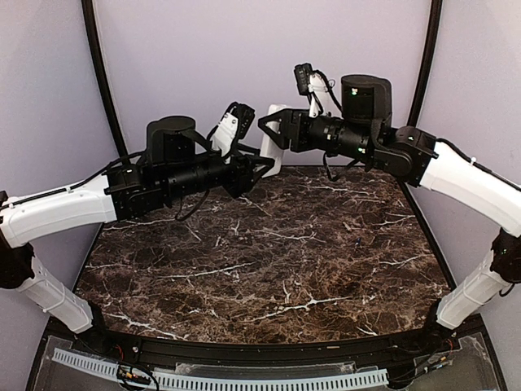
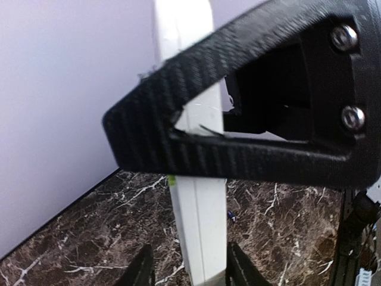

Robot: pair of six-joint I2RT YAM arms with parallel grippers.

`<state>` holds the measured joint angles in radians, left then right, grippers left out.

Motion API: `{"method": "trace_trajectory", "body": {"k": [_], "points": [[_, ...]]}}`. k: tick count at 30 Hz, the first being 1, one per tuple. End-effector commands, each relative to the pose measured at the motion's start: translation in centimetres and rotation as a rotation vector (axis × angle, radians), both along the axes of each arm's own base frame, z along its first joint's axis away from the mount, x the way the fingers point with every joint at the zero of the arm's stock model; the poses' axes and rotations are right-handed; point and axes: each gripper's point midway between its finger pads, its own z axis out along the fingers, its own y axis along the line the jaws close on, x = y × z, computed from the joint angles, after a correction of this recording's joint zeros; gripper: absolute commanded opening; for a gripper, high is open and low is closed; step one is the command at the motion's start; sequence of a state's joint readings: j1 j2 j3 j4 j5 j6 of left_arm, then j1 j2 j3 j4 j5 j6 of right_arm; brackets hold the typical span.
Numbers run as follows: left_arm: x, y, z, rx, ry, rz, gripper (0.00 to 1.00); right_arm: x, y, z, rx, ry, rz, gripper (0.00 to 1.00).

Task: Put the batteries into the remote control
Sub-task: Pass from the right arm to the left

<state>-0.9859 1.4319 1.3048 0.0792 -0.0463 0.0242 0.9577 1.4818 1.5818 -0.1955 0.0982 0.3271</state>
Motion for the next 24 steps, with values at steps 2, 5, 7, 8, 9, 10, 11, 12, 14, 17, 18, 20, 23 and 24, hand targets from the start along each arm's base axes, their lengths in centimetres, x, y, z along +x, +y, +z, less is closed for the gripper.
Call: {"method": "trace_trajectory", "body": {"k": [2,5,7,8,9,10,11,12,14,17,18,20,23,24], "points": [[0.0,0.2,2.3,-0.06,-0.019,0.017,0.28,-0.8,0.6,1.0,0.029,-0.017,0.041,0.0],[-0.1,0.0,2.3,-0.077,0.002,0.01,0.21,-1.0,1.0,1.0,0.03,-0.021,0.062,0.0],[-0.2,-0.2,2.2,-0.082,0.013,0.0,0.19,-1.0,1.2,0.9,0.031,-0.021,0.073,0.0],[-0.2,-0.3,2.0,-0.082,0.017,-0.006,0.17,-1.1,1.4,1.0,0.032,-0.022,0.081,0.0],[-0.3,-0.4,2.0,-0.083,0.022,-0.01,0.15,-1.2,1.4,1.1,0.034,-0.023,0.087,0.0],[-0.3,-0.5,1.9,-0.084,0.028,-0.014,0.07,-1.3,1.6,1.1,0.035,-0.023,0.093,0.0],[-0.3,-0.5,1.9,-0.086,0.031,-0.014,0.03,-1.3,1.6,1.1,0.036,-0.025,0.097,0.0],[-0.4,-0.5,1.9,-0.087,0.033,-0.017,0.0,-1.4,1.6,1.3,0.038,-0.029,0.102,0.0],[-0.5,-0.5,2.0,-0.098,0.038,-0.021,0.0,-1.9,1.9,1.5,0.038,-0.05,0.137,0.0],[-0.8,-0.4,2.8,-0.13,0.028,-0.035,0.0,-3.3,2.2,2.2,0.043,-0.126,0.219,0.28],[-1.2,-0.3,2.8,-0.139,0.028,-0.052,0.0,-3.9,2.3,2.5,0.044,-0.163,0.256,0.43],[-1.8,-0.4,3.5,-0.169,0.011,-0.086,0.0,-5.4,2.2,3.5,0.041,-0.24,0.334,0.69],[-2.9,-0.3,4.1,-0.195,-0.006,-0.135,0.0,-6.9,1.2,4.1,0.017,-0.321,0.42,0.97],[-3.7,-0.1,4.5,-0.215,-0.021,-0.168,0.0,-7.0,0.7,4.1,0.019,-0.325,0.444,0.98]]}}
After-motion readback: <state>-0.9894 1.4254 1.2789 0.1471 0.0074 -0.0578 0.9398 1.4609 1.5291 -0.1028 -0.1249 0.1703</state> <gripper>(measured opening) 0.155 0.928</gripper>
